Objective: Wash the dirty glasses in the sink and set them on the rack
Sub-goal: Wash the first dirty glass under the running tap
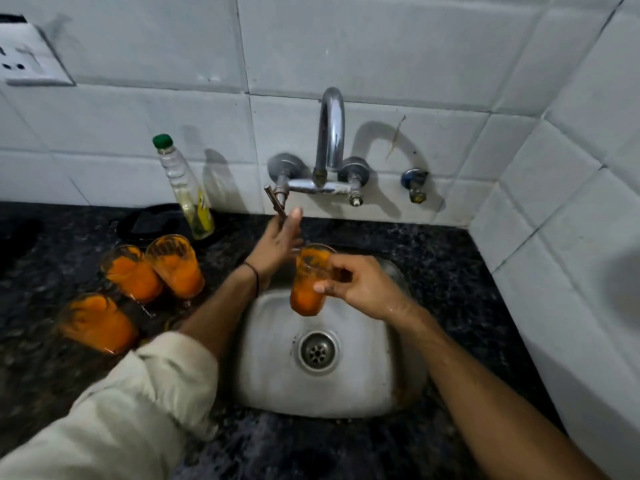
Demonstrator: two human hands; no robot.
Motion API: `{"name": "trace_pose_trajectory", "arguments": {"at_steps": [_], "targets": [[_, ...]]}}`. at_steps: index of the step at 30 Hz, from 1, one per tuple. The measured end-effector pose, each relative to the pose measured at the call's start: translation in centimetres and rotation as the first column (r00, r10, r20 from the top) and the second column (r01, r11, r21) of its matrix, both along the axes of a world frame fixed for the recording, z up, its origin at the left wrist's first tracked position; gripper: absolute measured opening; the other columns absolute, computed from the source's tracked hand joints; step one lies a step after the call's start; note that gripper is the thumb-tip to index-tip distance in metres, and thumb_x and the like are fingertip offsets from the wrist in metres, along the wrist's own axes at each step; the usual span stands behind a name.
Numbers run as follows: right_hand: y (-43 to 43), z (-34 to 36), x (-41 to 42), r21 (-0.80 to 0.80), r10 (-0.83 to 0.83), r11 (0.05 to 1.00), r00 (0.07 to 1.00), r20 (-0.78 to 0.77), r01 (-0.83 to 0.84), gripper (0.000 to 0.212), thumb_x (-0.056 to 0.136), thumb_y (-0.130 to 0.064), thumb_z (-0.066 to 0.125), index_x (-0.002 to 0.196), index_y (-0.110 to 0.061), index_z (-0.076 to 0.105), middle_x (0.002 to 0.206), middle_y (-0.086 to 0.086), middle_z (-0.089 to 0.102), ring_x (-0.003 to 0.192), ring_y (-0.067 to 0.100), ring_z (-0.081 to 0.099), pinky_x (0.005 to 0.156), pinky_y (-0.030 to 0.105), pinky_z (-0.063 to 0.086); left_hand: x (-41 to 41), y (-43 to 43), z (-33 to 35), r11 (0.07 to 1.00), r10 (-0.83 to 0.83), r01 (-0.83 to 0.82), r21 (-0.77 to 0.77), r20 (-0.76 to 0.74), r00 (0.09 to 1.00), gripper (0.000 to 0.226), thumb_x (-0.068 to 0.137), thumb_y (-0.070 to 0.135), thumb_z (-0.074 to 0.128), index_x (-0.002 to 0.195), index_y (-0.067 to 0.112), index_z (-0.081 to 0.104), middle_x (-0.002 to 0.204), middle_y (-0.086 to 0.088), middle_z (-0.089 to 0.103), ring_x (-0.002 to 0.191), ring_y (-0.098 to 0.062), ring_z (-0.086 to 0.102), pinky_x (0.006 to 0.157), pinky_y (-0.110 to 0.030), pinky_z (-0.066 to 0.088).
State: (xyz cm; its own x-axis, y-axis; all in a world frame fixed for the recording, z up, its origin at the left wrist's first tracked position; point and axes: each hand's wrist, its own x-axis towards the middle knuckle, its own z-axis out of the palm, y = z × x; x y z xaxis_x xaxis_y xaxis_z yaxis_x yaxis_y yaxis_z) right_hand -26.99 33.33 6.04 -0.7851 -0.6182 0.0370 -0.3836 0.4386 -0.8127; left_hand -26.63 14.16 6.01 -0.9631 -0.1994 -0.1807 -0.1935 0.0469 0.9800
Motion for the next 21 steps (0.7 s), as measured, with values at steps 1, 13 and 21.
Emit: {"name": "trace_pose_trajectory", "arguments": {"at_steps": [1, 13, 21], "targets": [[0.0, 0.2, -0.4, -0.076, 0.033, 0.997, 0.996, 0.078, -0.027, 0.02, 0.085, -0.031, 0.077, 0.078, -0.042, 0.063, 0.077, -0.022, 0.064, 0.077, -0.003, 0.061, 0.076, 0.022, 0.049, 1.4, 0.9, -0.8, 0.996, -0.074, 0.073, 0.053, 0.002, 0.997, 0.082, 0.071, 0.091, 0.036, 0.118, 0.027, 0.059, 0.113, 0.006, 0.066, 0.104, -0.013, 0.066, 0.094, -0.037, 0.05], [-1.9, 0.6, -0.9, 0.015, 0.094, 0.996, 0.988, -0.123, -0.093, 0.043, 0.101, -0.056, 0.032, 0.086, -0.024, 0.056, 0.095, -0.006, 0.044, 0.103, 0.012, 0.037, 0.09, 0.012, 0.031, 5.0, 2.9, -2.6, 0.963, -0.25, 0.26, 0.071, -0.12, 0.961, 0.037, 0.074, 0.009, 0.078, 0.109, 0.009, 0.065, 0.098, -0.004, 0.072, 0.092, -0.015, 0.069, 0.081, -0.031, 0.053], [-5.4, 1.1, -1.2, 0.149, -0.308, 0.914, 0.885, -0.348, 0.377, 0.049, 0.104, -0.044, 0.041, 0.067, -0.018, 0.058, 0.064, 0.002, 0.056, 0.065, 0.021, 0.054, 0.071, 0.033, 0.043, 2.0, 9.0, -2.4, 0.809, 0.383, -0.446, -0.382, -0.232, 0.894, 0.043, 0.096, 0.053, 0.033, 0.109, 0.018, 0.055, 0.094, -0.004, 0.069, 0.087, -0.023, 0.066, 0.078, -0.042, 0.055]]}}
